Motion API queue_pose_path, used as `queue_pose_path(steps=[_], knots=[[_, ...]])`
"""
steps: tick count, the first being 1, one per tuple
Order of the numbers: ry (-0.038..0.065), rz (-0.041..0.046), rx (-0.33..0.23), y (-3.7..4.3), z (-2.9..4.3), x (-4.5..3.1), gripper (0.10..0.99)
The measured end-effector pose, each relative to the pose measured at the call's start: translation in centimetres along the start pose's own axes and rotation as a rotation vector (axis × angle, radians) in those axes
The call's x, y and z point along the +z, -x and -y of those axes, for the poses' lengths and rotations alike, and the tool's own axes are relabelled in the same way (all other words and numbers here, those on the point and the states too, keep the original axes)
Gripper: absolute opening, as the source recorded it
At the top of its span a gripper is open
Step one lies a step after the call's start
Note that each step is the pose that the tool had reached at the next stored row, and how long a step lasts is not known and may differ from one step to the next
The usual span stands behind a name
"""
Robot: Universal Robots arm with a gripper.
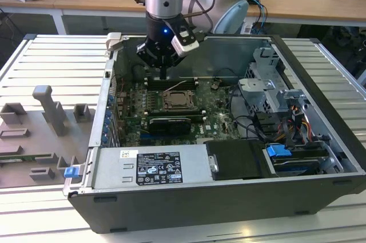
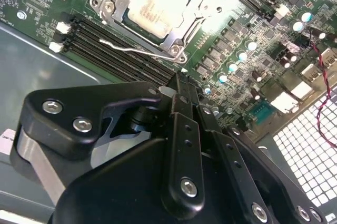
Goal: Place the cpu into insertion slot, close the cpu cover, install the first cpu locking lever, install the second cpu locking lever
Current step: 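Install the first cpu locking lever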
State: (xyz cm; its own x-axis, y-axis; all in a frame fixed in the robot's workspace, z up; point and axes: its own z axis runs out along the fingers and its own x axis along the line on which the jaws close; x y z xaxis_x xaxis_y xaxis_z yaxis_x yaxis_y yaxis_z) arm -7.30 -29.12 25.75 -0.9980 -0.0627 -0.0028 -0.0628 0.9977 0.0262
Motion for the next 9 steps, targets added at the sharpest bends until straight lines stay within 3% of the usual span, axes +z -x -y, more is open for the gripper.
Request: queue_pose_path(steps=[9], knots=[[0.0,0.0,0.0,0.47,0.03,0.05,0.106]])
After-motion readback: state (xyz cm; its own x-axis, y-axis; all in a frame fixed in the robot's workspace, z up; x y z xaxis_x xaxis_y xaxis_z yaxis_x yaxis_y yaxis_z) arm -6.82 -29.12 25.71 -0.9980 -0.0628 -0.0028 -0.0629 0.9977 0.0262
